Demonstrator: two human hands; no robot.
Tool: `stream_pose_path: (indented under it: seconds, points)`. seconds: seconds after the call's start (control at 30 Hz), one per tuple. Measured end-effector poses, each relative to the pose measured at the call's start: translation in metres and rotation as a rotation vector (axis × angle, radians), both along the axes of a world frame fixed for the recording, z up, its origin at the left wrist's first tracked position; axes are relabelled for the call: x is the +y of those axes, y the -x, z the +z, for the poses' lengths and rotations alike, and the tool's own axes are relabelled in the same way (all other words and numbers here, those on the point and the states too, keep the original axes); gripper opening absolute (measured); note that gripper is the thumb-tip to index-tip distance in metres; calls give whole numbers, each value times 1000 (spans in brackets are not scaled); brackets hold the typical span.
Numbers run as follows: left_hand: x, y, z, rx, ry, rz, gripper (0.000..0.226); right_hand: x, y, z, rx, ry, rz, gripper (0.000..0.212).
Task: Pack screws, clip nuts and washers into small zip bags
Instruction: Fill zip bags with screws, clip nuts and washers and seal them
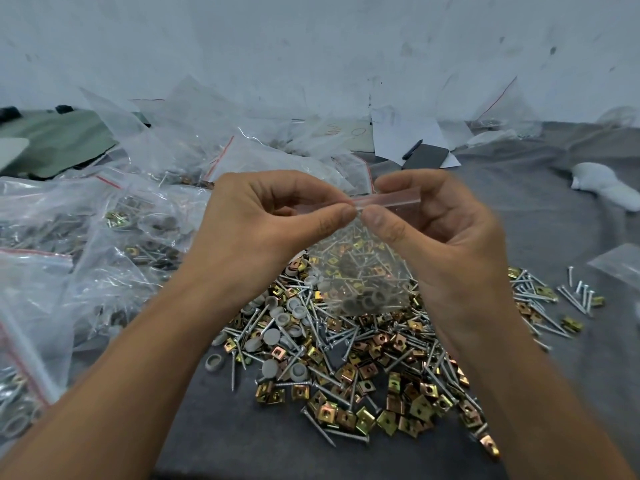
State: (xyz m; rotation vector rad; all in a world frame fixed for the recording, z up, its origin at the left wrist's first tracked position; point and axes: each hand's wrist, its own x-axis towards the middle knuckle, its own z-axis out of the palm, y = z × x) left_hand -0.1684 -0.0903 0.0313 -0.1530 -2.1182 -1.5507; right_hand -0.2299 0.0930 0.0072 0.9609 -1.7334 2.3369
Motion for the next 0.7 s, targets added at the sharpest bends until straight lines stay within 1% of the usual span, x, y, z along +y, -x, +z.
stream_pose_path:
  seconds: [0.37,0.53,0.63,0.7]
  points:
    - [0,3,-4,7,-14,-27,8,-2,0,2,-7,49,-31,32]
    - [3,4,-5,17,-37,-58,8,-1,-1,4,9,30,-34,33]
    - [2,5,-6,31,-29,-56,9,1,-1,5,-12,5,-36,40]
    - [2,5,-6,35,-4,-36,10,2,0,6,-16,-3,-45,40]
